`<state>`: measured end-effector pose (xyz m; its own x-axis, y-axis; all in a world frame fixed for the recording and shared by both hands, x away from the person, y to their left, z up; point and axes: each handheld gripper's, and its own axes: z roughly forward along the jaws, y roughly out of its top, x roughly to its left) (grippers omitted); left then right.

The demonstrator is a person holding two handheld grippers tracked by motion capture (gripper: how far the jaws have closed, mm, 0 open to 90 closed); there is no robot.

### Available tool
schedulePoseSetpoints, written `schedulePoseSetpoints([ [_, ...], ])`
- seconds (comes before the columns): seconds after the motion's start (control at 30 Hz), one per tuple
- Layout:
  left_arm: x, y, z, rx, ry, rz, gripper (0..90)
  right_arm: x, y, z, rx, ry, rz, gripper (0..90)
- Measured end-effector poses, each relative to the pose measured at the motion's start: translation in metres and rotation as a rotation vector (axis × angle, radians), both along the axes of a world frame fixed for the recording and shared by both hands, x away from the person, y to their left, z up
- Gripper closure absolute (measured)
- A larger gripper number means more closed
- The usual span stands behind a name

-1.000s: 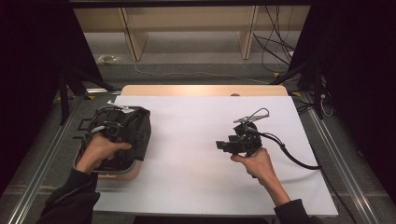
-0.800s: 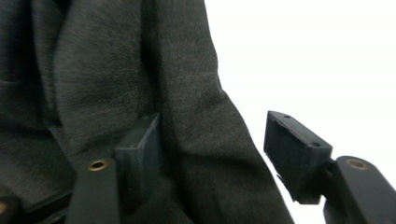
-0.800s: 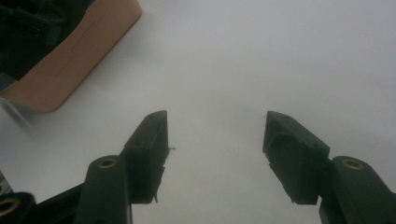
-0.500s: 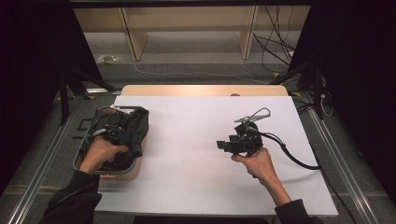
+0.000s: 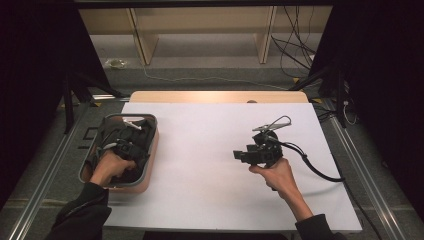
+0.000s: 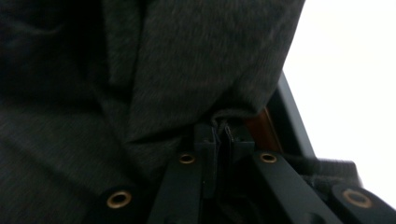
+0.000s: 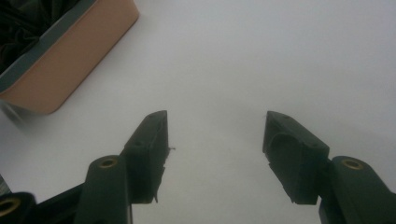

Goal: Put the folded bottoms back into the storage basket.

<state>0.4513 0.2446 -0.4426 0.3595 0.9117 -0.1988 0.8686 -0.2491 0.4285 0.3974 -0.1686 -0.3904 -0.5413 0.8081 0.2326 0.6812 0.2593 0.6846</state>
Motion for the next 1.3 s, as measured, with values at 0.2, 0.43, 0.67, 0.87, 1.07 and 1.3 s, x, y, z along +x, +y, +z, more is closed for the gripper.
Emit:
schedulePoseSetpoints([
  [0.2, 0.007, 0.003, -0.012, -0.036, 0.014, 0.017, 85.9, -0.001, 0.000, 0.000, -0.001, -0.002, 0.001, 41.6],
  [0.43, 0.000, 0.009, -0.004, -0.070, 0.004, 0.000, 81.6, -0.002, -0.003, 0.002, 0.003, -0.008, -0.001, 41.6],
  [0.67, -0.010, 0.014, 0.013, -0.062, -0.017, -0.026, 67.0, -0.002, -0.005, 0.002, 0.011, -0.009, -0.009, 41.6],
  [0.87, -0.015, 0.016, 0.026, -0.055, -0.038, -0.021, 56.1, -0.003, -0.007, 0.003, 0.015, -0.015, -0.012, 41.4],
  [1.07, -0.021, 0.015, 0.046, -0.050, -0.098, -0.017, 43.0, -0.003, -0.007, 0.003, 0.016, -0.015, -0.009, 41.4],
  [1.3, -0.032, -0.001, 0.064, -0.082, -0.176, -0.041, 48.0, -0.003, -0.008, 0.004, 0.018, -0.019, -0.009, 41.4],
])
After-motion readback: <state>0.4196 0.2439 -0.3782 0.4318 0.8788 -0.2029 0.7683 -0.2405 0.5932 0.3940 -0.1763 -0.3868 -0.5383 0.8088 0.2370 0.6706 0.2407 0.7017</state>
